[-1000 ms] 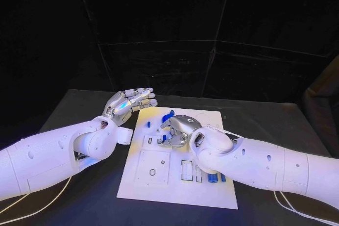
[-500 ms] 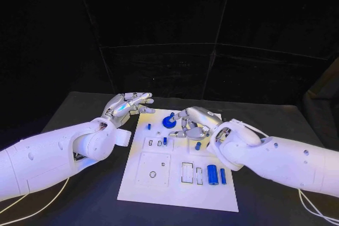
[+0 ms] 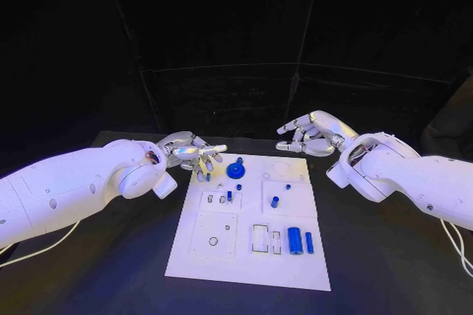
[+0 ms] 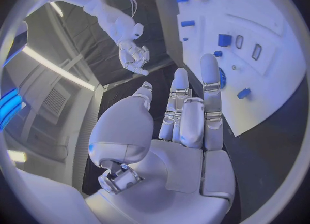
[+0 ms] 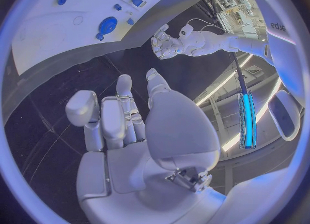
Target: Assemble the parts on the task board
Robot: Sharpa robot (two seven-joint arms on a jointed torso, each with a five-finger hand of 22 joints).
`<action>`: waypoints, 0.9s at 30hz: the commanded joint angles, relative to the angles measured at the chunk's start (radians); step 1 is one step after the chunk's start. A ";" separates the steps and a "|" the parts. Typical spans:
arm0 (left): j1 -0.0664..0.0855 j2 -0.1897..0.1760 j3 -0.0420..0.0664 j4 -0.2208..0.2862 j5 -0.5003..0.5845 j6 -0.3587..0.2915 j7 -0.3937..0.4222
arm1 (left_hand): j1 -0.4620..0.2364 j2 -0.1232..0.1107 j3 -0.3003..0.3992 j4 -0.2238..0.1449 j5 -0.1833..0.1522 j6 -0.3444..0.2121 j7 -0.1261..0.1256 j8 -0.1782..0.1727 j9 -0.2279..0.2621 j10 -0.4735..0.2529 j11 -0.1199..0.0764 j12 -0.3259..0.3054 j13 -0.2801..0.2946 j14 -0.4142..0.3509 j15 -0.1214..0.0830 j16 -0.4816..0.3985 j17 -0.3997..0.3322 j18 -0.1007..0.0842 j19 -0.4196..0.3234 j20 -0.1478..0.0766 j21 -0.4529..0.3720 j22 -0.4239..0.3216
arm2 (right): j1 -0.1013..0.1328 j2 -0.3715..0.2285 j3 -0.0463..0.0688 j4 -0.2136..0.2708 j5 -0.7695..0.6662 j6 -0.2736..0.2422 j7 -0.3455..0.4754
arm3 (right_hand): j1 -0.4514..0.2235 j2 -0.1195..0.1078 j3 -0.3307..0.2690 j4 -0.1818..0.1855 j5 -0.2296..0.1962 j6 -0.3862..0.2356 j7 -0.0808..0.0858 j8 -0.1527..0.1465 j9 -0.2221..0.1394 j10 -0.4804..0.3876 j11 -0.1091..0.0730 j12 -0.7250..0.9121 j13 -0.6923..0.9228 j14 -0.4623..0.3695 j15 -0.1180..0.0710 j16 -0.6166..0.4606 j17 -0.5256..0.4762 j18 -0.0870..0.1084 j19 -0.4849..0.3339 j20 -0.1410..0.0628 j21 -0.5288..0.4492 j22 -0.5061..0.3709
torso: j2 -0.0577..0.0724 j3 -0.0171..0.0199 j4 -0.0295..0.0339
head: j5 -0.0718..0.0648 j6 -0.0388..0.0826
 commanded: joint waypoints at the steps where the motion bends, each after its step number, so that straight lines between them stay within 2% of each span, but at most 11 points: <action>1: 0.025 0.027 0.000 -0.022 -0.297 0.200 -0.174 | 0.001 0.008 -0.049 0.039 0.000 0.004 -0.019 0.039 0.031 -0.022 -0.002 0.097 0.081 0.067 -0.016 0.101 0.131 -0.011 0.016 -0.012 0.124 0.131 | 0.004 -0.002 0.001 -0.010 0.070 0.052 0.020 | -0.001 0.009 -0.008 0.001 0.005 0.008 0.000 0.004 -0.001 -0.008 -0.002 -0.007 -0.002 0.006 -0.006 -0.007 -0.005 0.017 -0.006 0.000 -0.006 -0.005 | -0.009 0.0047 0.0003 | -0.003 -0.003; 3: 0.040 0.048 -0.004 -0.039 -0.357 0.236 -0.186 | 0.009 0.012 -0.071 0.052 -0.003 0.008 -0.022 0.063 0.050 -0.029 -0.015 0.153 0.127 0.075 -0.019 0.134 0.179 -0.029 0.040 -0.015 0.231 0.264 | 0.005 -0.002 0.001 -0.016 0.072 0.056 0.017 | -0.001 0.009 -0.009 0.001 0.005 0.008 0.000 0.004 -0.001 -0.008 -0.002 -0.007 -0.003 0.006 -0.006 -0.008 -0.005 0.017 -0.006 0.000 -0.006 -0.006 | -0.013 0.0059 0.0019 | -0.005 -0.007; 4: 0.048 0.060 -0.010 -0.048 -0.387 0.251 -0.191 | 0.024 0.020 -0.093 0.064 0.000 0.006 -0.027 0.094 0.077 -0.033 -0.029 0.248 0.216 0.078 -0.027 0.151 0.202 -0.035 0.046 -0.020 0.287 0.325 | 0.006 -0.001 0.002 -0.019 0.073 0.058 0.015 | -0.001 0.009 -0.009 0.001 0.005 0.008 0.000 0.004 -0.001 -0.008 -0.002 -0.007 -0.003 0.006 -0.006 -0.008 -0.005 0.017 -0.006 0.000 -0.006 -0.006 | -0.015 0.0067 0.0015 | -0.003 -0.009; 5: 0.057 0.073 -0.017 -0.058 -0.414 0.265 -0.195 | 0.044 0.032 -0.119 0.071 0.003 -0.009 -0.029 0.129 0.110 -0.049 -0.032 0.356 0.330 0.082 -0.034 0.166 0.224 -0.045 0.040 -0.020 0.337 0.383 | 0.006 0.000 0.002 -0.022 0.073 0.059 0.013 | -0.001 0.009 -0.009 0.001 0.005 0.008 0.000 0.004 -0.001 -0.008 -0.002 -0.007 -0.003 0.006 -0.006 -0.008 -0.005 0.017 -0.006 0.000 -0.006 -0.006 | -0.016 0.0070 0.0012 | -0.002 -0.009; 6: 0.064 0.084 -0.023 -0.067 -0.431 0.274 -0.199 | 0.050 0.037 -0.129 0.072 -0.002 -0.016 -0.032 0.143 0.123 -0.051 -0.027 0.403 0.384 0.084 -0.031 0.174 0.238 -0.049 0.039 -0.021 0.361 0.415 | 0.006 0.000 0.002 -0.024 0.073 0.060 0.011 | -0.001 0.009 -0.009 0.001 0.005 0.008 0.000 0.004 -0.001 -0.008 -0.002 -0.007 -0.003 0.006 -0.006 -0.008 -0.005 0.017 -0.006 0.000 -0.006 -0.006 | -0.017 0.0071 0.0010 | -0.001 -0.009; 7: 0.070 0.095 -0.033 -0.076 -0.445 0.282 -0.201 | 0.053 0.039 -0.132 0.071 -0.005 -0.019 -0.034 0.148 0.128 -0.047 -0.028 0.421 0.404 0.085 -0.029 0.177 0.243 -0.048 0.041 -0.024 0.373 0.430 | 0.006 0.001 0.002 -0.025 0.074 0.060 0.009 | -0.001 0.009 -0.009 0.001 0.005 0.008 0.000 0.004 -0.001 -0.008 -0.002 -0.007 -0.003 0.006 -0.006 -0.008 -0.005 0.017 -0.006 0.000 -0.006 -0.006 | -0.018 0.0072 0.0016 | -0.001 -0.010; 8: 0.080 0.111 -0.050 -0.089 -0.462 0.293 -0.205 | 0.059 0.043 -0.139 0.069 -0.004 -0.026 -0.036 0.158 0.139 -0.045 -0.028 0.446 0.430 0.087 -0.030 0.180 0.248 -0.049 0.044 -0.025 0.389 0.451 | 0.007 0.002 0.002 -0.027 0.074 0.061 0.006 | -0.001 0.009 -0.009 0.001 0.005 0.008 0.000 0.004 -0.001 -0.008 -0.002 -0.007 -0.003 0.006 -0.006 -0.008 -0.005 0.017 -0.006 0.000 -0.006 -0.006 | -0.019 0.0072 0.0020 | -0.002 -0.010; 12: 0.099 0.158 -0.088 -0.125 -0.495 0.312 -0.215 | 0.069 0.054 -0.163 0.069 -0.004 -0.049 -0.037 0.188 0.171 -0.055 -0.029 0.489 0.475 0.090 -0.033 0.188 0.260 -0.054 0.046 -0.024 0.428 0.499 | 0.007 0.007 0.002 -0.035 0.075 0.063 -0.001 | -0.002 0.009 -0.011 0.001 0.007 0.008 0.000 0.004 -0.001 -0.007 -0.002 -0.007 -0.004 0.006 -0.006 -0.009 -0.006 0.017 -0.006 0.000 -0.007 -0.007 | -0.021 0.0084 0.0002 | 0.001 -0.011; 15: 0.105 0.194 -0.105 -0.148 -0.513 0.315 -0.220 | 0.069 0.056 -0.177 0.069 -0.003 -0.061 -0.036 0.201 0.186 -0.062 -0.030 0.501 0.489 0.090 -0.032 0.189 0.263 -0.055 0.045 -0.024 0.441 0.514 | 0.007 0.009 0.002 -0.038 0.075 0.065 -0.007 | -0.002 0.009 -0.013 0.002 0.008 0.008 0.000 0.004 -0.001 -0.007 -0.002 -0.008 -0.005 0.006 -0.006 -0.010 -0.006 0.018 -0.007 0.000 -0.008 -0.008 | -0.021 0.0089 0.0010 | 0.003 -0.010; 22: 0.110 0.270 -0.120 -0.209 -0.529 0.329 -0.227 | 0.069 0.068 -0.210 0.070 -0.003 -0.084 -0.037 0.233 0.223 -0.068 -0.030 0.529 0.521 0.094 -0.032 0.197 0.276 -0.058 0.044 -0.024 0.470 0.552 | 0.007 0.017 0.002 -0.040 0.075 0.063 -0.011 | -0.009 0.012 -0.022 0.008 0.010 0.006 0.001 0.003 -0.002 -0.005 -0.002 -0.008 -0.008 0.007 -0.006 -0.013 -0.008 0.018 -0.007 0.000 -0.011 -0.011 | -0.018 0.0080 -0.0026 | 0.009 -0.011; 27: 0.110 0.308 -0.124 -0.241 -0.532 0.339 -0.229 | 0.070 0.074 -0.224 0.069 -0.003 -0.093 -0.038 0.246 0.239 -0.068 -0.031 0.539 0.533 0.095 -0.033 0.201 0.282 -0.059 0.044 -0.024 0.480 0.566 | 0.007 0.021 0.002 -0.042 0.075 0.063 -0.014 | -0.011 0.013 -0.025 0.010 0.011 0.006 0.001 0.002 -0.003 -0.004 -0.002 -0.008 -0.009 0.007 -0.006 -0.014 -0.008 0.018 -0.007 0.000 -0.011 -0.012 | -0.018 0.0075 -0.0002 | 0.008 -0.015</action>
